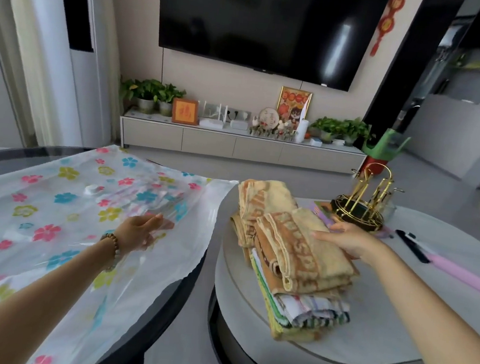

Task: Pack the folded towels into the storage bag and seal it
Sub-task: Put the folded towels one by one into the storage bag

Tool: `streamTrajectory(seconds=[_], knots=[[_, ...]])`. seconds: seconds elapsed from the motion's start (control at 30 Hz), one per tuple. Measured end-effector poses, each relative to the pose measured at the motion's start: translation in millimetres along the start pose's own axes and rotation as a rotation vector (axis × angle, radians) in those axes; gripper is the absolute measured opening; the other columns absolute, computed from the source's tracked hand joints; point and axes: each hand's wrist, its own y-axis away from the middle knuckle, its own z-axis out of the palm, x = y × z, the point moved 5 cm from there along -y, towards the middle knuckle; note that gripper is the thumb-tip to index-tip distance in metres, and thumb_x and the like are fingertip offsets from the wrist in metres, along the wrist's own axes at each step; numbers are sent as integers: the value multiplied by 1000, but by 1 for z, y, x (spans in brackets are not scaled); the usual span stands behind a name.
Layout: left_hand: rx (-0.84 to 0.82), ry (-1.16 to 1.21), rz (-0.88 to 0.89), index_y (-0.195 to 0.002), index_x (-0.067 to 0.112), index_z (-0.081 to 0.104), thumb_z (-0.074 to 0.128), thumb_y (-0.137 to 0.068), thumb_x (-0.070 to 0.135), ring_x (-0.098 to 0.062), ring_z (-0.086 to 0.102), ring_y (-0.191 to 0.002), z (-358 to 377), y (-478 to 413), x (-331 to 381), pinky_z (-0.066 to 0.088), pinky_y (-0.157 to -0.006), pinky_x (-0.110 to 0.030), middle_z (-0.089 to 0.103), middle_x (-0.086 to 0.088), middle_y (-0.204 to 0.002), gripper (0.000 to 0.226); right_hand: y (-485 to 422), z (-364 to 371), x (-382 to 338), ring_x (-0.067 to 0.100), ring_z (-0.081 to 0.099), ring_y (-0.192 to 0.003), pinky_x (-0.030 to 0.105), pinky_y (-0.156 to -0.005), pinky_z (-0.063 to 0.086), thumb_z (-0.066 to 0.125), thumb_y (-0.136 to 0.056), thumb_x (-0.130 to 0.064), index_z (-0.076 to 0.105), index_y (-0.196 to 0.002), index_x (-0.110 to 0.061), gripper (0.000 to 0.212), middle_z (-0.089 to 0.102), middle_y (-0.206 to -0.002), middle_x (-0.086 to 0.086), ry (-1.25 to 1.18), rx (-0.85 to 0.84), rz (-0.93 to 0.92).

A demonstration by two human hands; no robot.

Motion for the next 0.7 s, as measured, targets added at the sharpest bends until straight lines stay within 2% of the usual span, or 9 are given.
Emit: streamTrajectory(seconds=[0.07,0.17,0.23,0.3,0.4,0.47,0.57,0.63,0.7], knots=[[0,-16,-2,-110,9,65,36,-98,31,-14,33,-53,-1,0,0,38,-45,-14,63,0,-108,38,-1,1,1,23,58,-110,37,-93,46,79,-63,-49,51,-130,-3,85,60,-123,8,28,-55,46],[8,-43,-2,-109,11,67,36,-98,31,-15,34,-54,-2,-1,1,38,-40,-10,62,-1,-103,39,-9,-1,9,25,49,-125,41,-103,41,81,-30,-67,44,-136,-9,126,52,-138,7,52,-109,92],[10,-54,-4,-109,11,67,35,-98,32,-16,34,-54,-1,-2,2,38,-39,-10,62,-2,-101,39,-17,-2,14,25,45,-129,44,-107,38,82,-15,-67,35,-141,-9,147,47,-143,9,26,-133,116],[13,-56,-9,-109,10,67,35,-98,32,-16,34,-55,-1,-1,3,38,-39,-10,61,-3,-101,40,-20,0,14,27,41,-133,46,-109,36,87,-13,-61,23,-146,-7,157,40,-148,11,2,-145,128],[15,-48,-21,-108,12,67,35,-98,33,-16,33,-54,0,0,4,37,-39,-10,61,-1,-98,39,-24,3,12,28,48,-126,44,-106,40,89,-1,-54,31,-141,-5,159,49,-139,13,-39,-171,137],[14,-48,-23,-108,11,67,35,-98,32,-15,33,-54,0,2,5,37,-40,-10,60,1,-90,40,-20,5,5,28,54,-119,44,-102,44,92,-9,-51,34,-139,-6,149,54,-133,13,-55,-186,112],[17,-58,-15,-109,10,67,35,-98,32,-15,33,-54,0,3,7,38,-39,-10,59,0,-91,40,-9,7,-6,29,61,-107,45,-93,50,90,-51,-29,40,-134,-7,100,63,-120,15,-176,-230,82],[16,-68,-7,-110,9,66,34,-98,32,-15,33,-54,-2,4,9,37,-39,-9,59,-2,-96,41,0,8,-14,29,65,-101,43,-85,53,88,-53,-26,46,-129,-9,88,67,-112,15,-263,-287,59],[8,-63,-3,-111,10,66,34,-98,32,-14,32,-54,-5,4,10,37,-40,-10,61,-1,-107,41,6,9,-24,28,65,-96,41,-81,53,79,-65,-20,50,-127,-8,70,68,-107,15,-359,-346,13]])
